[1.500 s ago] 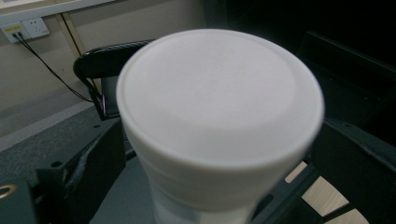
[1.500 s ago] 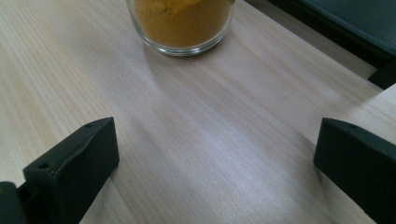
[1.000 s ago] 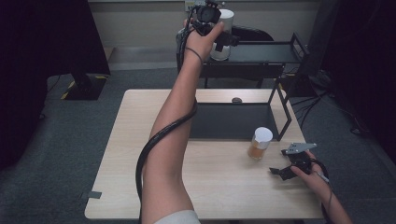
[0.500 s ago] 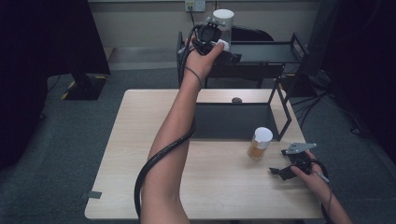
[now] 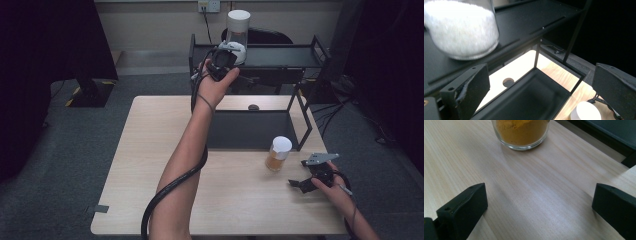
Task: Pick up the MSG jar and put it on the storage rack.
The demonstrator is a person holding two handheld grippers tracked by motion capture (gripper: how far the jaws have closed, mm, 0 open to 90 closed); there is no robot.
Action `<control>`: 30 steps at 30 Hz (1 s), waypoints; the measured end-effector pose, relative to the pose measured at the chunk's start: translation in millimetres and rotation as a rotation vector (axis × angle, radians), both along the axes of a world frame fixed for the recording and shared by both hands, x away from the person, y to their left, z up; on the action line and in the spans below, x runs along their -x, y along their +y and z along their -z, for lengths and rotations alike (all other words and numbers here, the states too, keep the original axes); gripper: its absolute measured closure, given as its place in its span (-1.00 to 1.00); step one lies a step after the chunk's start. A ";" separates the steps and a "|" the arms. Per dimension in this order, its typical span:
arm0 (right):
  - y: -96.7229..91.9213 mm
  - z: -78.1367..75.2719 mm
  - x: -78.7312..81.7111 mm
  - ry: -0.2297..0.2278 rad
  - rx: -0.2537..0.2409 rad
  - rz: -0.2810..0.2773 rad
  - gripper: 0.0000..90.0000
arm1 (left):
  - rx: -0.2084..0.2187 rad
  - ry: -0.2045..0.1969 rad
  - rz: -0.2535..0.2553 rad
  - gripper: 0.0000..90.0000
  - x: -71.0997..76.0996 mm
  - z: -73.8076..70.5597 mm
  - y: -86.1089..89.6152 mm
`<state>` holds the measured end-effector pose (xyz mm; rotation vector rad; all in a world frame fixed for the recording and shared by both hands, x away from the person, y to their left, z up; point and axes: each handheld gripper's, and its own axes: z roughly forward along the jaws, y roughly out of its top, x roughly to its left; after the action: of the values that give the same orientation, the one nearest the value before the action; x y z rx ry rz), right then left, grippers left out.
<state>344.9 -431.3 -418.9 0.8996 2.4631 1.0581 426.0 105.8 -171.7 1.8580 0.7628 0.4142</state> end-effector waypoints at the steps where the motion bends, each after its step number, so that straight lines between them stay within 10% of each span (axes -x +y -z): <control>1: 0.0 0.0 0.0 0.000 0.000 0.000 -1.00 | 0.002 0.000 0.003 -0.98 0.8 3.0 1.9; 30: 0.5 0.1 -0.9 -0.001 0.000 -0.001 -1.00 | 0.040 0.057 -0.003 -0.98 29.2 94.7 47.3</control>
<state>345.8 -430.9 -419.0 0.8974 2.4636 1.0586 396.8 153.0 -266.4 1.8375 0.8070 0.3473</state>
